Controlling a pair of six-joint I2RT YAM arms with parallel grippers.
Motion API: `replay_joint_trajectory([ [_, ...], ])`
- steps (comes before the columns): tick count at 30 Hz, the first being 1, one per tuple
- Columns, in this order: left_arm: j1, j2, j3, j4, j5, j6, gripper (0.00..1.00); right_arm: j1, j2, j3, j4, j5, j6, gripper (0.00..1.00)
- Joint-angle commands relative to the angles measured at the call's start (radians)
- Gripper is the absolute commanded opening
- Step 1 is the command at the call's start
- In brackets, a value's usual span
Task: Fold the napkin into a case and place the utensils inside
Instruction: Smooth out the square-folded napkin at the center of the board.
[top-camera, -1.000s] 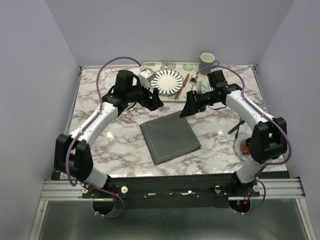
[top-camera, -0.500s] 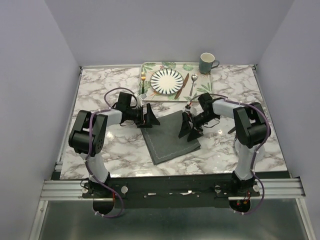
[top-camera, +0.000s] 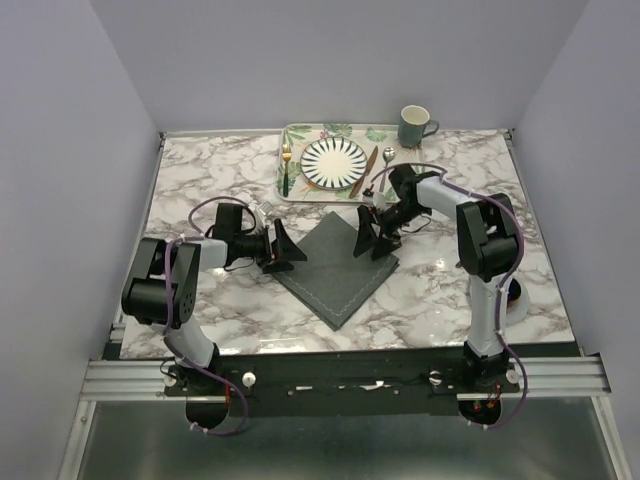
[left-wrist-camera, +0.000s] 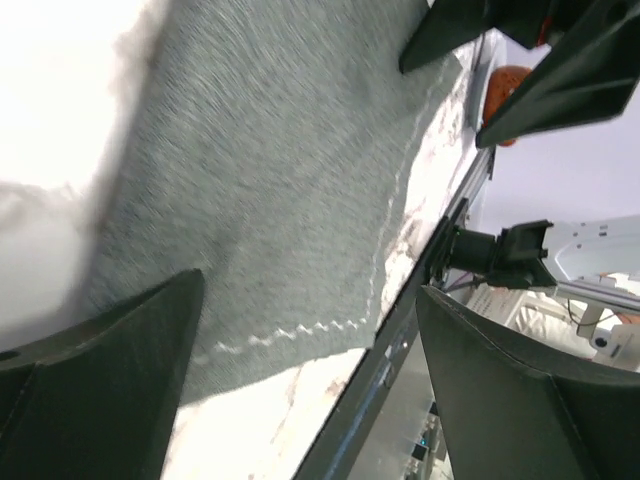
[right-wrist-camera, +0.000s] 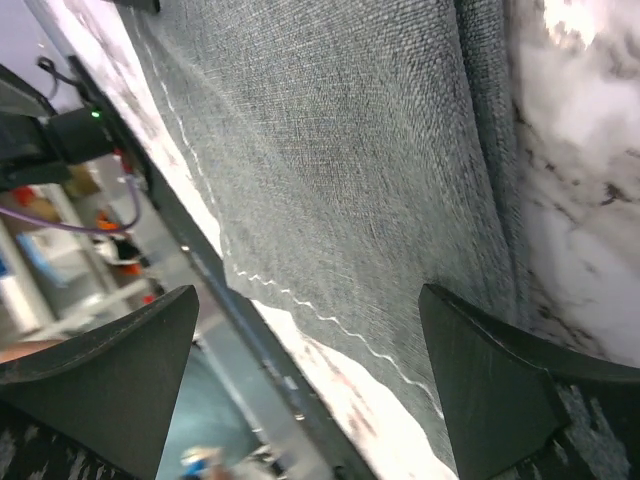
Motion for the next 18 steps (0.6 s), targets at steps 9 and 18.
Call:
replay_joint_trajectory([
  [9,-0.130,-0.095,0.168,0.073,-0.051,-0.098,0.99,-0.006,-0.222,-0.147,0.110,-0.274,0.124,1.00],
  [18,-0.143,0.191,0.228,0.221,-0.083,-0.175,0.99,-0.063,-0.036,-0.213,0.127,-0.277,0.112,1.00],
])
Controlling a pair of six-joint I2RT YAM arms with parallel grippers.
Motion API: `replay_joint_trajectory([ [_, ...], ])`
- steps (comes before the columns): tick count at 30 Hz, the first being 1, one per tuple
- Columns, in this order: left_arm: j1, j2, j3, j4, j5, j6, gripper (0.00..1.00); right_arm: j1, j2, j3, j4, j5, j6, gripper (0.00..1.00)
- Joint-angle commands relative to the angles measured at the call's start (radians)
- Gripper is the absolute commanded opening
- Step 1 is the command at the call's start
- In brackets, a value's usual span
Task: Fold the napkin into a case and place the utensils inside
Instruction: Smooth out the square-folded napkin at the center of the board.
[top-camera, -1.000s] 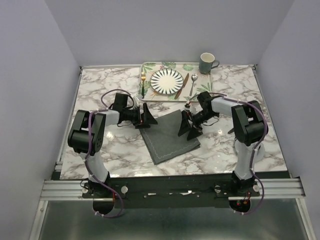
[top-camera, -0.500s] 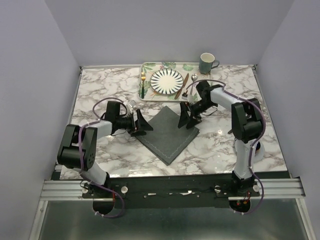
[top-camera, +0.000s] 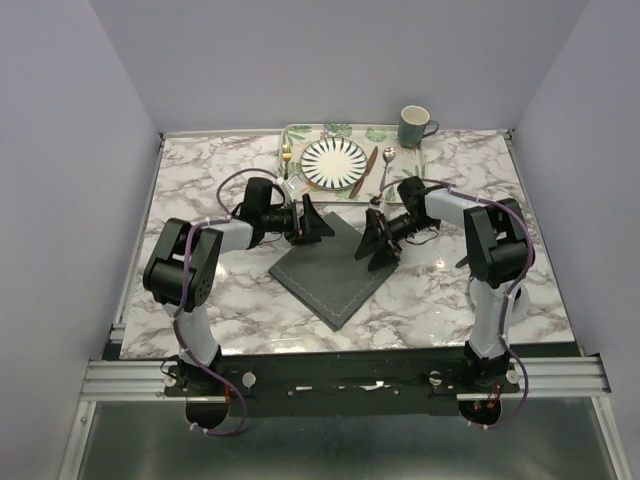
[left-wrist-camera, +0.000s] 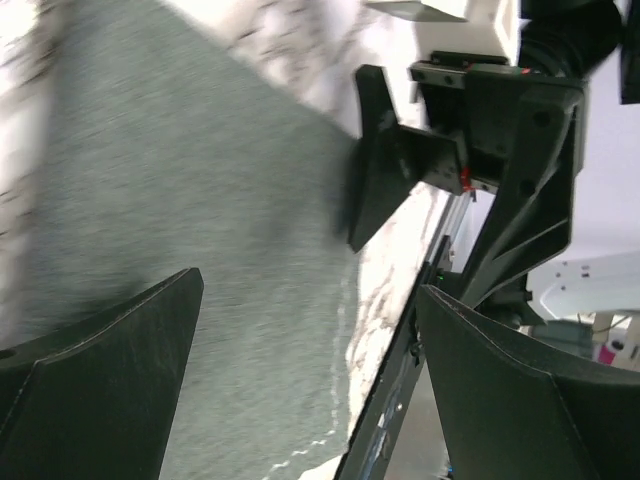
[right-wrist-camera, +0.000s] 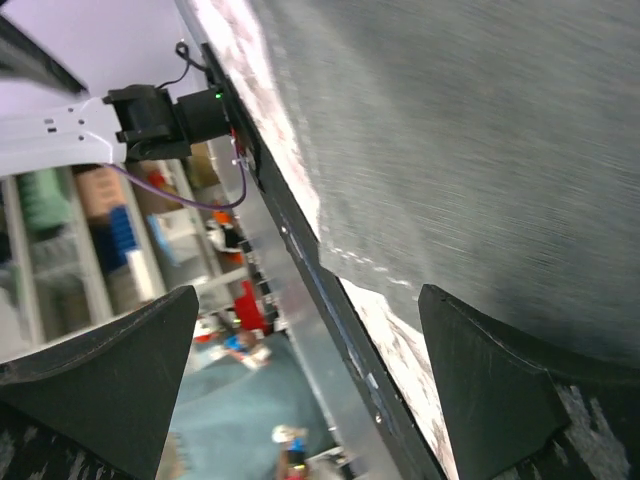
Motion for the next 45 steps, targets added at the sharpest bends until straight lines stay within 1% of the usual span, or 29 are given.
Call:
replay_joint_trajectory([
  [1,0.025,0.107,-0.017,0.054,-0.039,-0.037,0.99,-0.056,0.088,-0.039,0.018,-0.034,0.010,1.00],
  [6,0.043,0.105,-0.135,0.054,-0.024,-0.045,0.99,-0.066,0.171,-0.036,0.008,-0.025,-0.013,1.00],
  [10,0.043,0.009,-0.208,0.038,0.001,-0.054,0.99,-0.070,0.203,0.017,-0.051,0.000,-0.041,1.00],
  [11,0.043,-0.014,-0.215,0.038,0.007,-0.057,0.99,-0.070,0.199,0.065,-0.074,0.001,-0.107,1.00],
  [12,0.039,-0.037,-0.212,0.040,0.013,-0.062,0.99,-0.070,0.190,0.088,-0.130,-0.014,-0.129,1.00],
  [14,0.030,-0.100,-0.180,0.041,0.008,-0.066,0.99,-0.070,0.145,0.135,-0.179,-0.049,-0.169,1.00],
  [16,0.007,-0.114,-0.135,0.047,-0.008,-0.080,0.99,-0.070,0.105,0.160,-0.193,-0.100,-0.159,1.00],
  [17,-0.004,-0.105,-0.089,0.055,-0.021,-0.089,0.99,-0.070,0.063,0.156,-0.181,-0.114,-0.119,1.00],
  [19,-0.029,-0.061,-0.043,0.113,-0.041,-0.139,0.99,-0.069,0.032,0.120,-0.106,-0.128,-0.056,1.00],
  [20,-0.038,-0.039,0.003,0.130,-0.062,-0.158,0.99,-0.069,0.021,0.105,-0.073,-0.125,0.018,1.00],
  [21,-0.045,-0.015,0.029,0.138,-0.070,-0.169,0.99,-0.069,0.013,0.094,-0.019,-0.123,0.047,1.00],
  [23,-0.070,0.064,0.104,0.147,-0.090,-0.192,0.99,-0.069,0.024,0.079,0.020,-0.120,0.102,1.00],
  [27,-0.098,0.176,0.181,0.196,-0.114,-0.261,0.99,-0.069,0.081,0.070,0.082,-0.088,0.150,1.00],
  [32,-0.098,0.288,0.195,0.212,-0.146,-0.281,0.99,-0.072,0.159,0.021,0.104,-0.025,0.139,1.00],
  [37,-0.053,0.367,0.166,0.204,-0.176,-0.283,0.99,-0.078,0.193,-0.012,0.097,0.073,0.114,1.00],
  [40,-0.030,0.380,0.175,0.172,-0.160,-0.260,0.99,-0.083,0.206,-0.018,0.089,0.110,0.102,1.00],
  [45,0.010,0.322,0.192,0.167,-0.091,-0.229,0.99,-0.087,0.206,0.004,0.067,0.136,0.085,1.00],
])
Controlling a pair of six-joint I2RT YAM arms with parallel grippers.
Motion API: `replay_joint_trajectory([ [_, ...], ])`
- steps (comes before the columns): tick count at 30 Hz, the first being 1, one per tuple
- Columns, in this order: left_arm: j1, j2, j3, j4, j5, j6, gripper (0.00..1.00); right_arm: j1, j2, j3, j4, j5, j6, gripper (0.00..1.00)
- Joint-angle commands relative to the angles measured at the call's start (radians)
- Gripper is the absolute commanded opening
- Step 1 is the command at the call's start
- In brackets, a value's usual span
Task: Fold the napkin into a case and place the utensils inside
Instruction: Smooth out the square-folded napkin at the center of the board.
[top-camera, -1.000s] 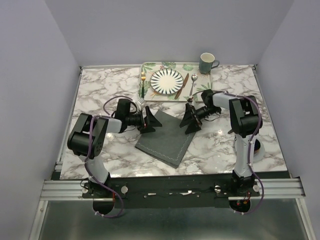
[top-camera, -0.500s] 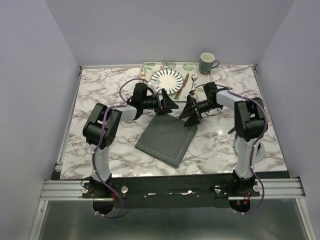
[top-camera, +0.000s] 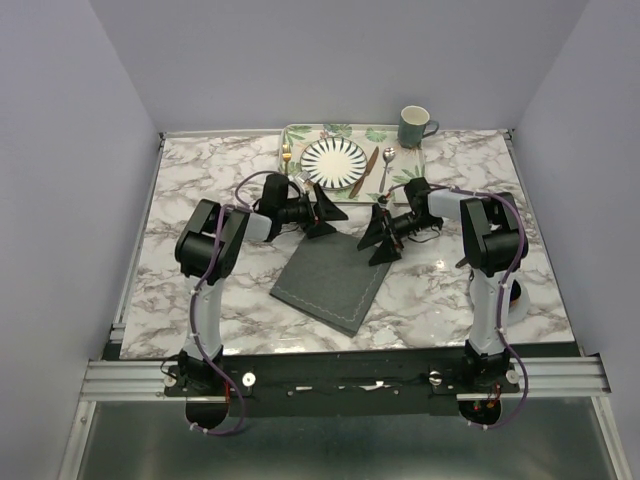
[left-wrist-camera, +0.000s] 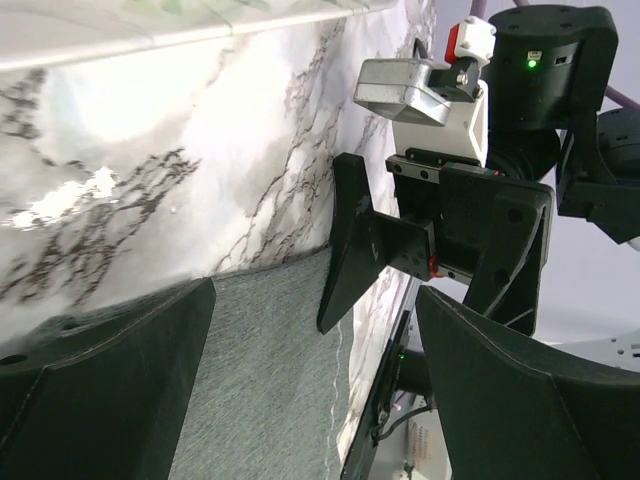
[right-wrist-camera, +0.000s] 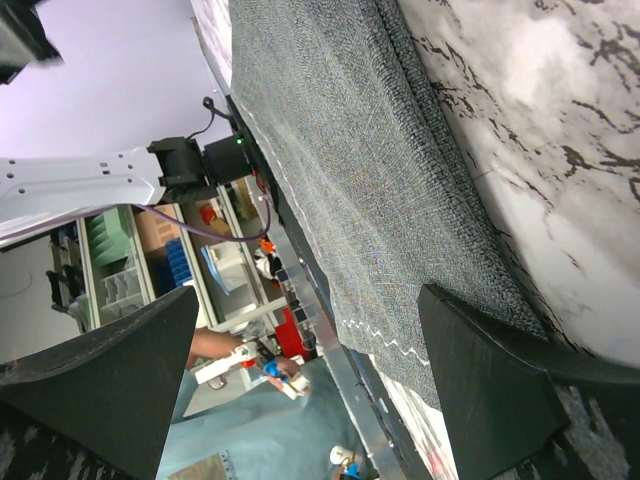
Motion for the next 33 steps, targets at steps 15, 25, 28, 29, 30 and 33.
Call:
replay_joint_trajectory([
  [15,0.054,-0.268,-0.236,0.023,0.105,-0.005,0.99,0.042,-0.174,-0.034,0.079,-0.057,0.049,1.00],
  [25,0.090,-0.118,-0.234,-0.006,0.068,0.105,0.99,-0.005,-0.015,-0.074,0.065,0.054,-0.032,1.00],
  [28,0.119,-0.107,-0.205,-0.029,0.068,0.133,0.99,-0.016,0.004,-0.045,0.048,0.114,-0.058,1.00],
  [29,0.124,-0.113,-0.198,-0.049,0.071,0.145,0.99,-0.018,0.008,-0.036,0.042,0.119,-0.064,1.00],
  [30,0.133,-0.121,-0.181,-0.064,0.074,0.159,0.99,-0.018,0.010,-0.016,0.037,0.119,-0.070,1.00],
  [33,0.136,-0.197,-0.162,-0.171,0.129,0.248,0.99,-0.016,-0.022,-0.006,0.010,0.075,-0.061,1.00],
])
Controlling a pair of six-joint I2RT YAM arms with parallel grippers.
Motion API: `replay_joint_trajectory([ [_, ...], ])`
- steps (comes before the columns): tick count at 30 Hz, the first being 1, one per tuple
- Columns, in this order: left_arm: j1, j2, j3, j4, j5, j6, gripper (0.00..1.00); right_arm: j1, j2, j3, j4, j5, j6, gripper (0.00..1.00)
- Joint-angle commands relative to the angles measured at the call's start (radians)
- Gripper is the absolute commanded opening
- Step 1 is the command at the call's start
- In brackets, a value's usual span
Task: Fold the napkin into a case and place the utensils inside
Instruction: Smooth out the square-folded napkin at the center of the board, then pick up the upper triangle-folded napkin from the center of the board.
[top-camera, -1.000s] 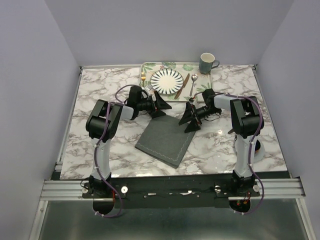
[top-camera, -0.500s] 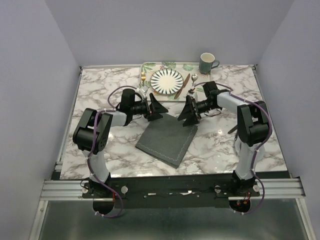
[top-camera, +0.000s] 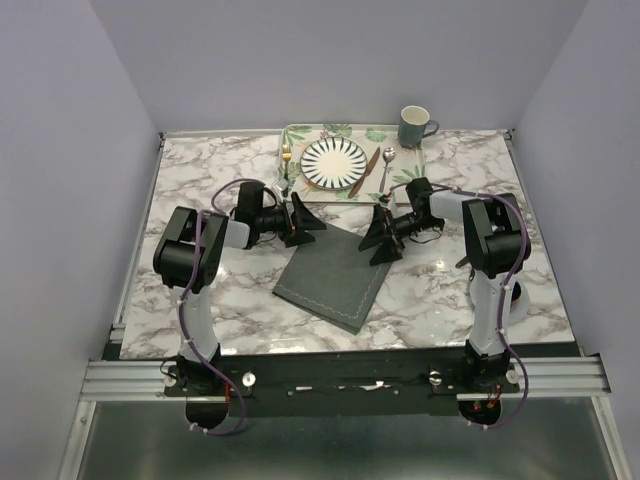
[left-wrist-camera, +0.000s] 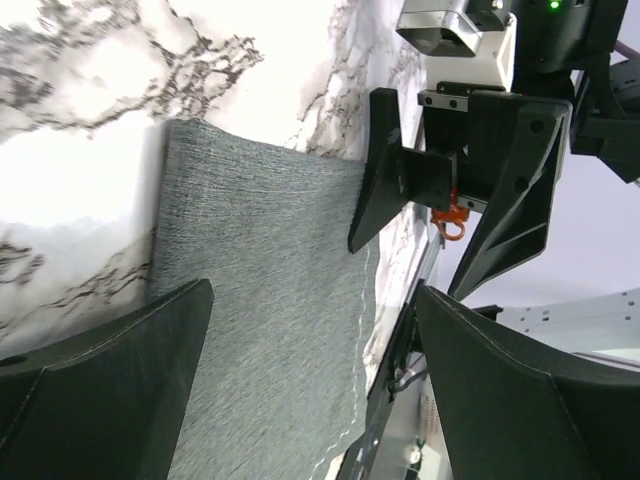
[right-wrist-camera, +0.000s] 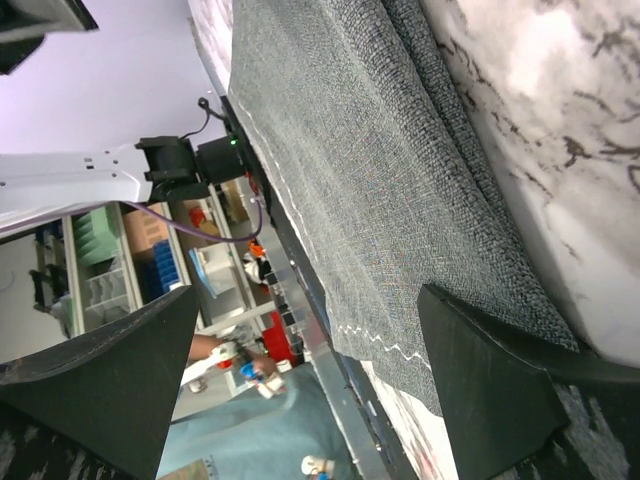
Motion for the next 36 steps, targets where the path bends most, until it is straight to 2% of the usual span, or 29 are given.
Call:
replay_joint_trajectory([
  [1,0.020,-0.119,0.024,-0.172,0.065,0.165,0.99,-0.007,-0.012,0.018,-0.030,0.060,-0.039,1.00],
  [7,0.010,-0.389,-0.162,-0.281,0.129,0.159,0.99,0.018,-0.171,-0.098,-0.001,-0.012,0.028,1.00],
  [10,0.000,-0.457,-0.260,-0.301,0.126,0.153,0.99,0.027,-0.198,-0.130,0.028,-0.006,0.051,1.00],
  [15,-0.002,-0.447,-0.367,-0.296,0.114,0.146,0.99,0.027,-0.127,-0.126,0.033,0.034,0.021,1.00],
  [21,0.038,-0.336,-0.398,-0.347,0.086,0.238,0.99,0.013,-0.043,-0.106,0.027,0.109,-0.010,1.00],
  [24,0.078,-0.290,-0.350,-0.413,0.053,0.346,0.99,0.007,-0.022,-0.101,0.015,0.151,-0.036,1.00],
  [29,0.122,-0.272,-0.259,-0.456,0.060,0.404,0.99,0.004,-0.020,-0.072,-0.007,0.154,-0.049,1.00],
  [31,0.107,-0.351,-0.193,-0.497,0.050,0.506,0.99,0.004,-0.055,-0.060,-0.017,0.116,-0.055,0.98],
  [34,0.046,-0.475,-0.101,-0.669,-0.010,0.721,0.98,0.009,-0.118,-0.058,-0.034,0.043,-0.049,0.94],
  [36,-0.024,-0.538,-0.073,-0.767,-0.090,0.828,0.91,0.012,-0.190,-0.075,-0.042,0.023,-0.036,0.91],
])
